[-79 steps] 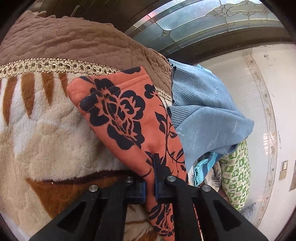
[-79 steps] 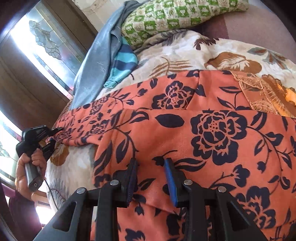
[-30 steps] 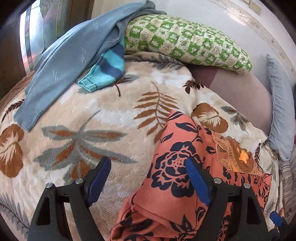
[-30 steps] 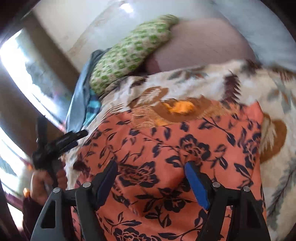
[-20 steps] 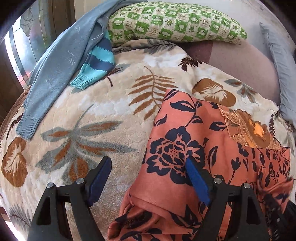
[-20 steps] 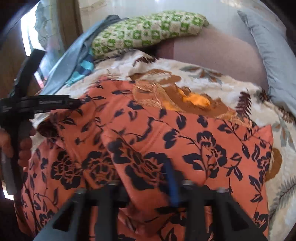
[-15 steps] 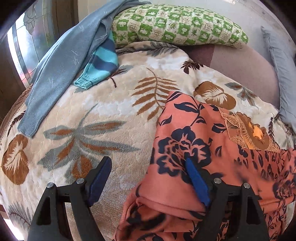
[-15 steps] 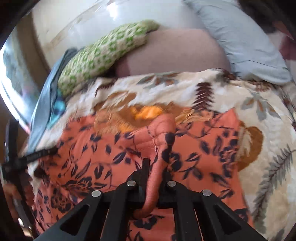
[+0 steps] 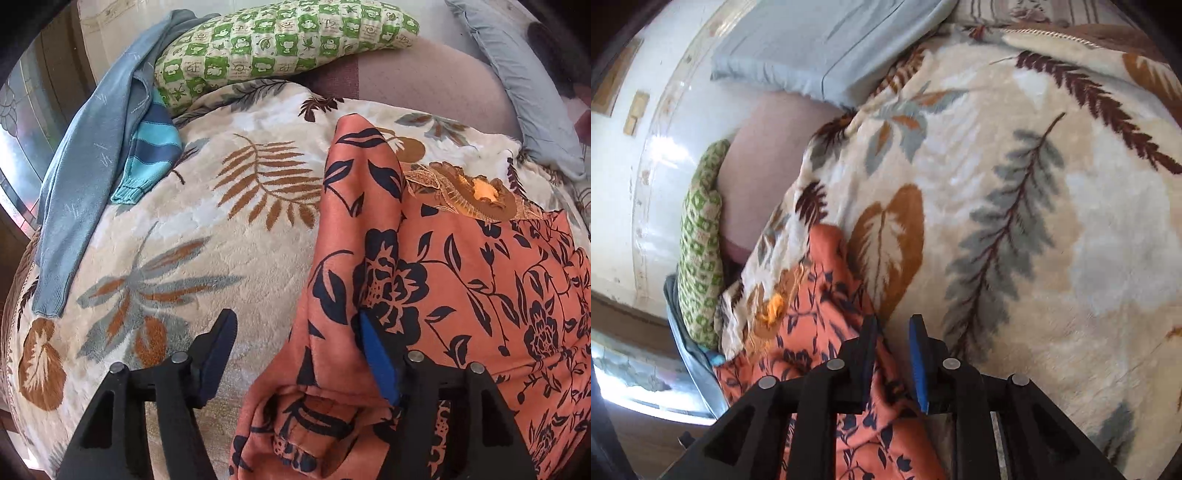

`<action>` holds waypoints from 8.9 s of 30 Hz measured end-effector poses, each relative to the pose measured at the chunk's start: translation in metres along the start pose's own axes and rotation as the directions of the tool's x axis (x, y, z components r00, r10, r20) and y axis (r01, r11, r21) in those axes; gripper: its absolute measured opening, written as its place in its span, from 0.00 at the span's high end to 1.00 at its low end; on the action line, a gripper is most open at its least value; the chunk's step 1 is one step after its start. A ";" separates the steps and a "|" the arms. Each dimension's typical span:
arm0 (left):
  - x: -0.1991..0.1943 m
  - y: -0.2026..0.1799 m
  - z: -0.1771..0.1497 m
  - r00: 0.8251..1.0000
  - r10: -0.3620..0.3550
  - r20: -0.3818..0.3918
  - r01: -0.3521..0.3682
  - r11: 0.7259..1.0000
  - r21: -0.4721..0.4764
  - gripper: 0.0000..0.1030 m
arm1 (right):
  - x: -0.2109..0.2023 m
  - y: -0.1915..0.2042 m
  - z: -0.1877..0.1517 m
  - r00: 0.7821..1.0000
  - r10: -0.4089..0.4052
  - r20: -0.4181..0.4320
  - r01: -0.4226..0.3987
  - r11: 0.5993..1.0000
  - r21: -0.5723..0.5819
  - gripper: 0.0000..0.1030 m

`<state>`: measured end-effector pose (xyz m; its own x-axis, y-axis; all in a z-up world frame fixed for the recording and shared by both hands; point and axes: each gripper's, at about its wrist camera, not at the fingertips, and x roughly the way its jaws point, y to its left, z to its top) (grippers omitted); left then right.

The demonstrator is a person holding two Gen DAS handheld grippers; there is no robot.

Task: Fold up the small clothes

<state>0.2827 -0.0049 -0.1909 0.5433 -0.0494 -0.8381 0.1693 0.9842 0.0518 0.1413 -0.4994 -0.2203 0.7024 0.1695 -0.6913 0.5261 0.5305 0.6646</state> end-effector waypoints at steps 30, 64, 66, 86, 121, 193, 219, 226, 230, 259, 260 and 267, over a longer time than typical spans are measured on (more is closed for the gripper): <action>0.021 -0.025 0.011 1.000 0.005 0.001 -0.005 1.000 -0.004 0.43 | 0.057 0.084 -0.008 0.992 -0.128 -0.012 0.116 0.927 -0.356 0.26; -0.031 -0.025 0.028 0.960 -0.130 0.248 0.140 0.990 -0.022 0.53 | 0.050 0.120 -0.037 1.000 0.016 -0.003 -0.015 0.895 -0.446 0.86; -0.017 -0.047 0.030 0.970 -0.107 0.220 0.096 0.994 0.059 0.49 | 0.071 0.127 -0.053 0.995 -0.020 -0.095 -0.028 0.876 -0.481 0.86; 0.029 0.010 0.032 0.998 0.060 0.037 -0.054 0.989 -0.138 0.48 | 0.091 0.063 -0.020 0.961 -0.013 -0.278 -0.045 0.978 -0.202 0.85; -0.128 0.108 -0.211 0.986 -0.096 -0.137 0.060 0.967 -0.249 0.16 | -0.107 -0.039 -0.169 0.887 -0.288 -0.360 0.075 0.861 -0.504 0.25; -0.036 0.092 0.029 0.865 -0.307 0.396 0.496 0.646 -0.581 0.22 | 0.012 0.067 0.049 0.988 0.147 -0.055 -0.156 0.958 -0.241 0.38; 0.013 0.060 0.009 0.942 -0.264 0.206 0.335 0.741 -0.581 0.22 | 0.123 0.200 -0.003 0.989 -0.141 -0.033 0.101 0.838 -0.537 0.42; 0.029 0.028 0.007 0.988 -0.152 0.007 0.139 0.881 -0.453 0.22 | 0.100 0.090 -0.004 0.941 -0.313 -0.129 0.233 0.875 -0.425 0.49; 0.017 0.044 0.004 0.981 -0.183 0.060 0.188 0.844 -0.503 0.22 | 0.086 0.095 -0.003 0.955 -0.268 -0.126 0.206 0.907 -0.368 0.58; -0.012 0.030 0.015 0.962 -0.226 0.153 0.267 0.894 -0.359 0.22 | 0.068 0.171 -0.108 0.988 -0.115 -0.103 0.040 0.834 -0.551 0.54; -0.010 0.022 0.015 0.965 -0.224 0.140 0.259 0.903 -0.342 0.22 | 0.055 0.150 -0.100 0.987 -0.132 -0.097 0.063 0.853 -0.518 0.54; 0.018 0.009 0.001 0.995 -0.086 -0.046 0.069 0.956 -0.286 0.22 | 0.023 0.048 -0.076 0.974 -0.164 -0.156 0.102 0.933 -0.346 0.69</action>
<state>0.2947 0.0030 -0.2055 0.4885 -0.1257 -0.8634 -0.0353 0.9859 -0.1635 0.1459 -0.4066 -0.2255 0.5234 0.2076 -0.8264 0.3964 0.7992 0.4518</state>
